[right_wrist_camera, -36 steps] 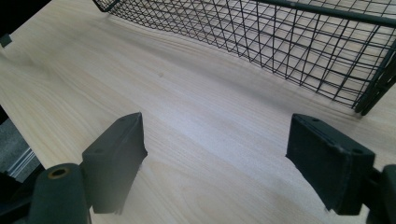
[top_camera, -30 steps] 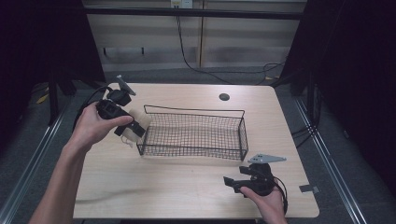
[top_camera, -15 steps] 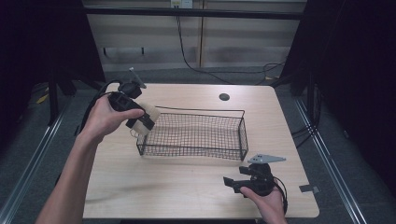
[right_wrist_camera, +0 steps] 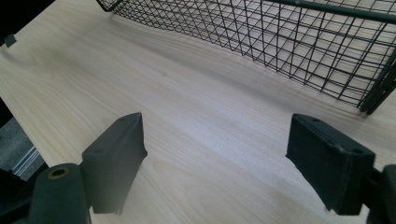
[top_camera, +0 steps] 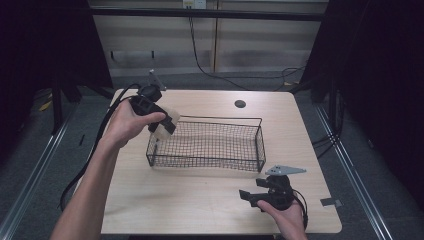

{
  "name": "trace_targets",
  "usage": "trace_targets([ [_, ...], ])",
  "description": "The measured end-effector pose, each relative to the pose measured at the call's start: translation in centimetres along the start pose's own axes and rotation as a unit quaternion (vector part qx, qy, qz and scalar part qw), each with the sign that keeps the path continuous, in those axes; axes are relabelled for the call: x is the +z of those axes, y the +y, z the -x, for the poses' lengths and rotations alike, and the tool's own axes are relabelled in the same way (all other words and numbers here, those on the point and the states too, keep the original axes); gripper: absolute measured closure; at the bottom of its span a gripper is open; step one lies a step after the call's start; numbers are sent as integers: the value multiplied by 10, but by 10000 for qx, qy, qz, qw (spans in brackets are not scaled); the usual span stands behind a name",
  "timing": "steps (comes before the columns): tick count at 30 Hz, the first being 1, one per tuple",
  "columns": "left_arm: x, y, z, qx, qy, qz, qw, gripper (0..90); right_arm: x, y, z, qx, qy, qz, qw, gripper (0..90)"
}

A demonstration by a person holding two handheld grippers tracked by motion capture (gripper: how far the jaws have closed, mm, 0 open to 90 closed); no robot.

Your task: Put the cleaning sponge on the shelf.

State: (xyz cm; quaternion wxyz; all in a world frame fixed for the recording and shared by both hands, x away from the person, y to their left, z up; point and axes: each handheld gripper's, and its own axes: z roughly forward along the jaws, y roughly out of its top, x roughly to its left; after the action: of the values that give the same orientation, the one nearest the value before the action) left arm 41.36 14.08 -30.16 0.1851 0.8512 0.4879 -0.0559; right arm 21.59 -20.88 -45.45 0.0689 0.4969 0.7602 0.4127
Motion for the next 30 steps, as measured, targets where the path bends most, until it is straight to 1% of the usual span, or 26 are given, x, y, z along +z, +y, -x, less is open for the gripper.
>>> trace_targets([
  [2, 2, 2, 0, -43, 47, -9, 10000, 285, 0, 0, 0, -7, 2, -8, 10000, 189],
  [4, 5, 3, -1, -146, 53, 0, 9999, 286, 0, 0, 0, -28, 12, -9, 10000, 189],
  [5, 7, 3, -1, -155, 98, 9, 9998, 286, 0, 0, 0, -15, 11, -17, 10000, 189],
  [7, 10, 2, -1, -184, 50, 26, 9998, 286, 0, 0, 0, -20, 13, -24, 10000, 190],
  [9, 13, 2, -2, -216, 49, -9, 9998, 286, 0, 0, 0, -14, 17, -22, 10000, 190],
  [11, 14, 2, -4, -268, 65, 27, 9996, 286, 0, 0, 0, -15, 20, -24, 10000, 190],
  [13, 18, 2, -6, -297, 67, -27, 9995, 286, 0, 0, -1, -28, 16, -19, 10000, 190],
  [15, 21, 2, -7, -393, 36, -13, 9992, 286, 1, 0, -1, -31, 27, -30, 10000, 190],
  [18, 27, 3, -9, -404, 129, -100, 9991, 286, 1, 0, -1, -31, 23, -35, 10000, 190],
  [20, 33, 2, -11, -480, 83, -94, 9988, 286, 1, 0, -1, -28, 28, -36, 10000, 190],
  [23, 38, 1, -14, -525, 107, -134, 9985, 285, 1, 0, -1, -31, 27, -38, 10000, 190],
  [26, 43, 0, -16, -498, 194, -194, 9984, 285, 1, 0, -1, -34, 33, -44, 10000, 191],
  [27, 45, 0, -16, -526, 160, -180, 9983, 285, 1, 0, -1, -67, 30, -36, 10000, 191],
  [29, 49, -1, -17, -525, 168, -235, 9982, 286, 1, 0, -1, -65, 37, -39, 10000, 191],
  [30, 51, -1, -18, -537, 139, -273, 9981, 285, 1, 0, -1, -57, 32, -49, 10000, 191],
])
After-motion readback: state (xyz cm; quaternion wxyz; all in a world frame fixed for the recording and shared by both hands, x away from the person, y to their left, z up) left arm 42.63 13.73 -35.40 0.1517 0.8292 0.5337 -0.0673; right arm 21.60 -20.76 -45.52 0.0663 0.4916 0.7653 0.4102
